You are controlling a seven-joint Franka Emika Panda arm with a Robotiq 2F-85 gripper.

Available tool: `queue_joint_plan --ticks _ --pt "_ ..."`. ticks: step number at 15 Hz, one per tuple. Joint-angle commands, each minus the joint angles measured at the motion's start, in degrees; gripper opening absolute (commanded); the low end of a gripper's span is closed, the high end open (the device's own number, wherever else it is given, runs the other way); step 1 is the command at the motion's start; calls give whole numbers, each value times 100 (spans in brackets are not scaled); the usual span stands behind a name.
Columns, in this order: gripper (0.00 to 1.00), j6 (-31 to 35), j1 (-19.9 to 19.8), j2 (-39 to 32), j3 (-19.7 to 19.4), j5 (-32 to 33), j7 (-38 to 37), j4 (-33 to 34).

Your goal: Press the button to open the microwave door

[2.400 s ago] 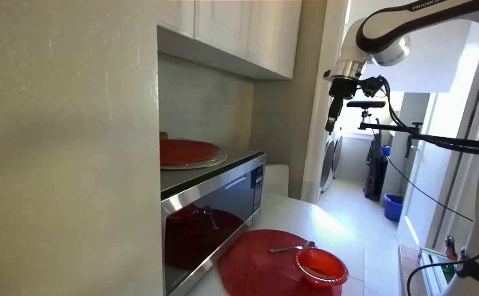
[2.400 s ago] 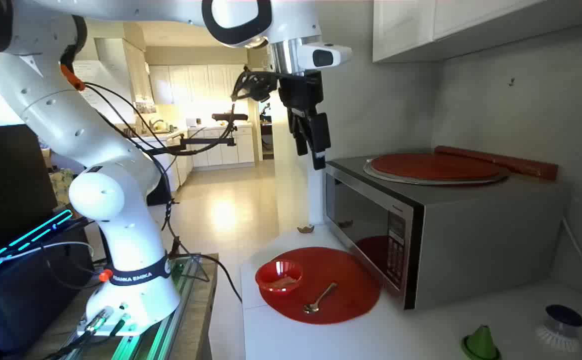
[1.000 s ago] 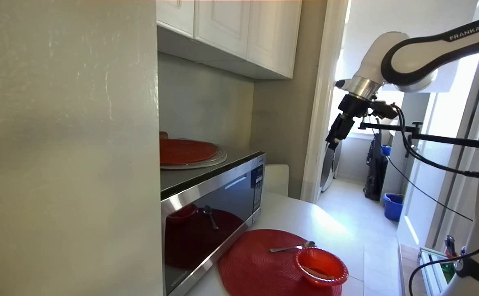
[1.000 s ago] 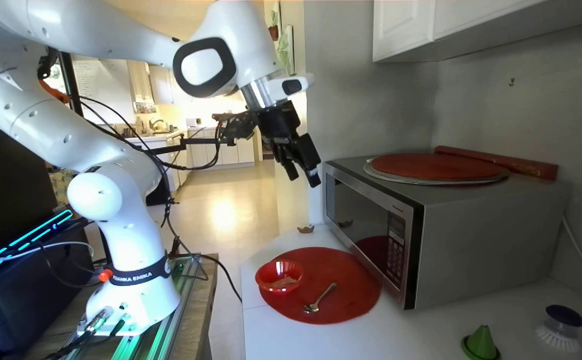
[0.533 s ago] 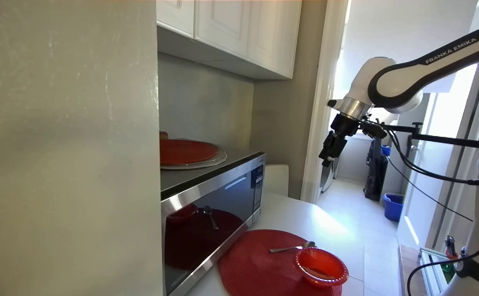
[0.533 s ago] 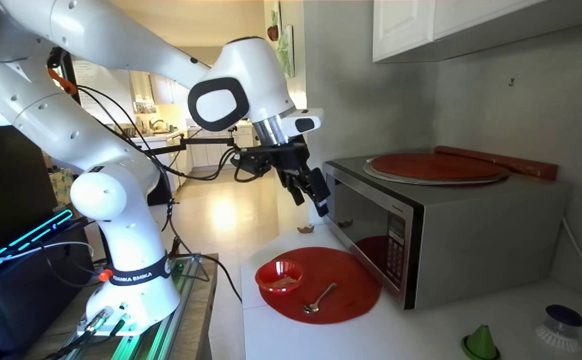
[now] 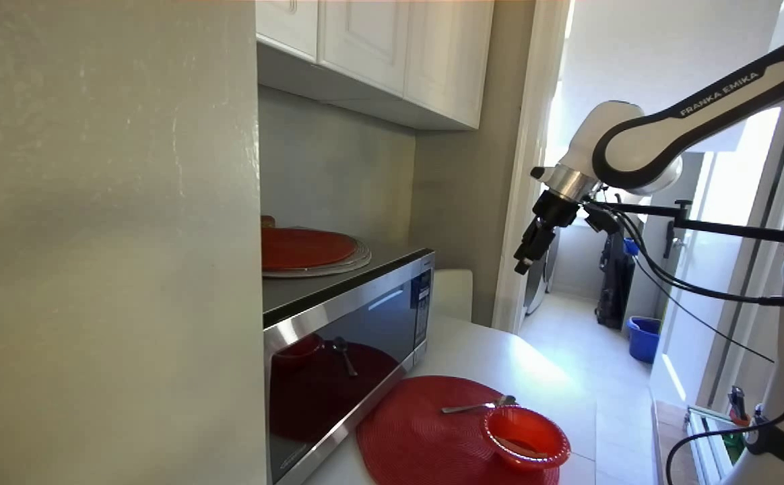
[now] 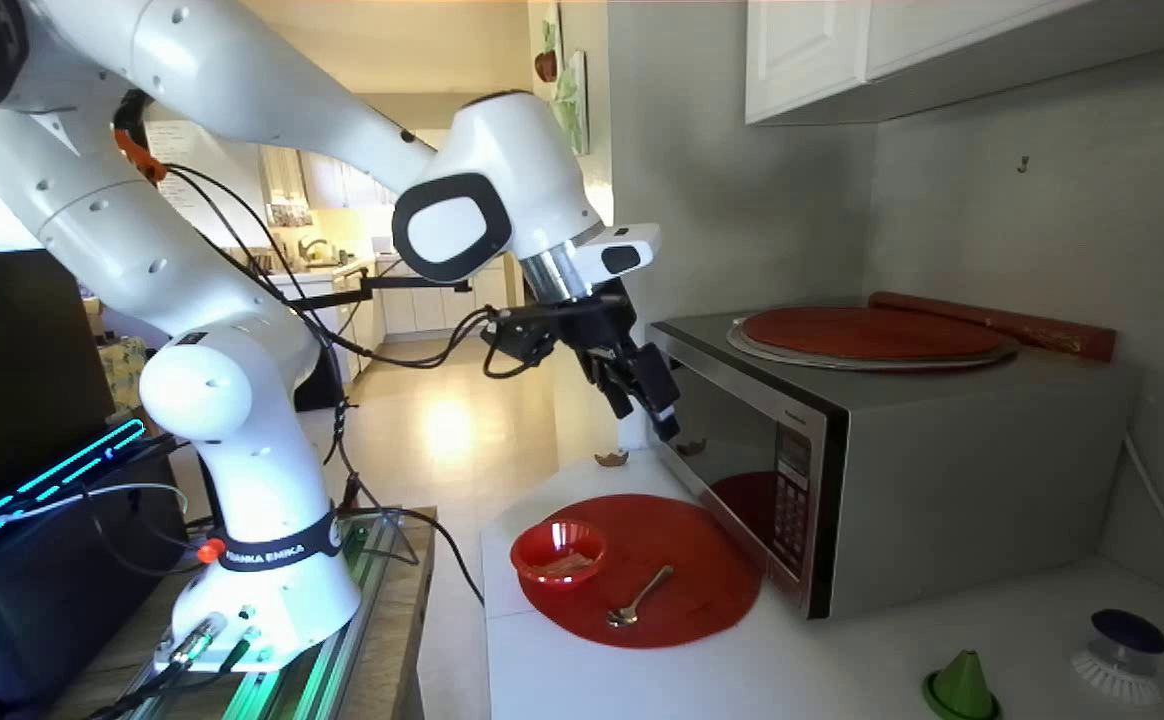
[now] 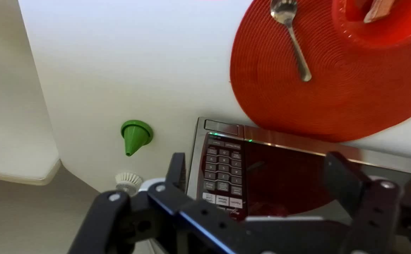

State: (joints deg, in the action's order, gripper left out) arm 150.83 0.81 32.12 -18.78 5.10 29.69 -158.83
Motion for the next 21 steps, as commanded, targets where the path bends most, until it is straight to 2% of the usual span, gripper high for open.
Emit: queue_joint_plan --ticks 1,5,11,14,15,16,17,21 --pt "100 1160 -100 -1076 271 -105 -646 2" --pt "100 2012 32 -2053 470 -287 -1097 42" --pt "100 3290 821 -3120 288 -1220 -958 131" --pt "100 4073 846 -3586 384 -1246 -1180 256" --pt "100 4265 318 -3742 787 -789 -1535 296" --pt "100 4427 656 -3970 453 -1090 -1315 377" --pt "100 4095 640 -3528 513 -1043 -1233 175" --pt "100 4153 644 -3630 508 -1047 -1233 200"
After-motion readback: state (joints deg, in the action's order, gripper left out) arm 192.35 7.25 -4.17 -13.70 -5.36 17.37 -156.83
